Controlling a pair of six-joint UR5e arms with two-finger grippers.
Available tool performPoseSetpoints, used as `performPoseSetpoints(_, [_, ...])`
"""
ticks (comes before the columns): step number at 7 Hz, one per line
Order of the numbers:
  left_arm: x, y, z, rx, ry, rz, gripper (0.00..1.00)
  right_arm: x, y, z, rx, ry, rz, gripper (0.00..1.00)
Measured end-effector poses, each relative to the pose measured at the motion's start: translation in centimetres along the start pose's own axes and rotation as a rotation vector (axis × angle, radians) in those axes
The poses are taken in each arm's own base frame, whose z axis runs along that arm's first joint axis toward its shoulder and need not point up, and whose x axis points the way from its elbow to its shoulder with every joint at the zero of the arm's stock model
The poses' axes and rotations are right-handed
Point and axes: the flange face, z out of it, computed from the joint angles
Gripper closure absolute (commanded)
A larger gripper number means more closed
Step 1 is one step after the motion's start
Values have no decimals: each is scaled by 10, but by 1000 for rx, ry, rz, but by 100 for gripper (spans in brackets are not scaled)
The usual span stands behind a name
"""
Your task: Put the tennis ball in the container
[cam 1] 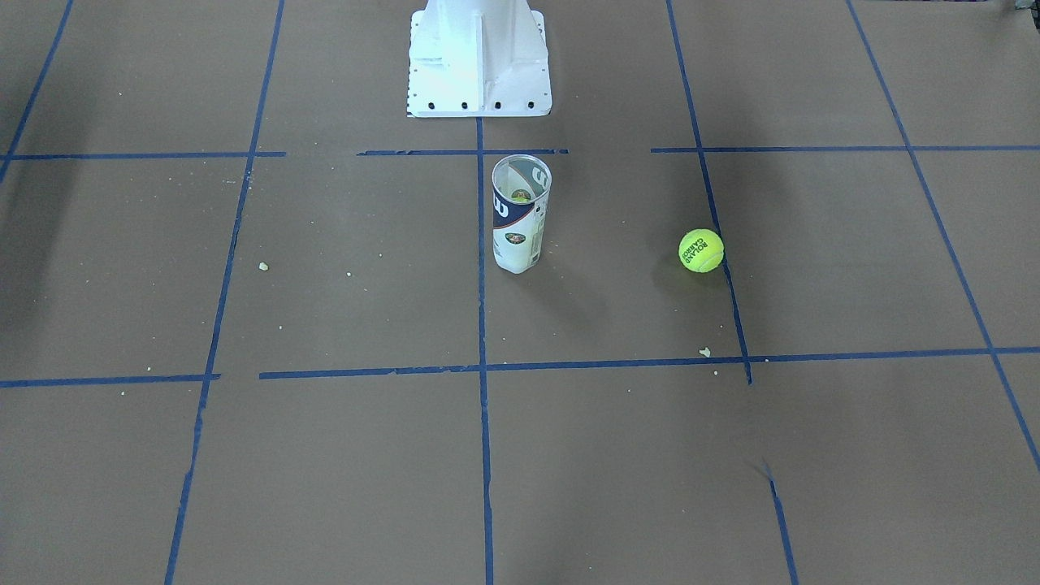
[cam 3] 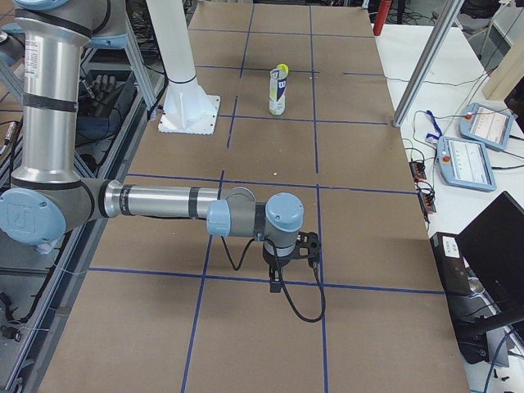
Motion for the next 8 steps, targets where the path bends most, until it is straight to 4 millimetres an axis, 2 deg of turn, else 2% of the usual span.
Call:
performPoseSetpoints(5, [6, -11, -7, 56, -4, 15, 0, 0, 0, 0, 0, 0, 0, 0])
performPoseSetpoints(7, [18, -18, -11, 66, -4, 39, 0, 0, 0, 0, 0, 0, 0, 0])
performPoseSetpoints(8, [30, -28, -10, 65, -6, 66, 0, 0, 0, 0, 0, 0, 0, 0])
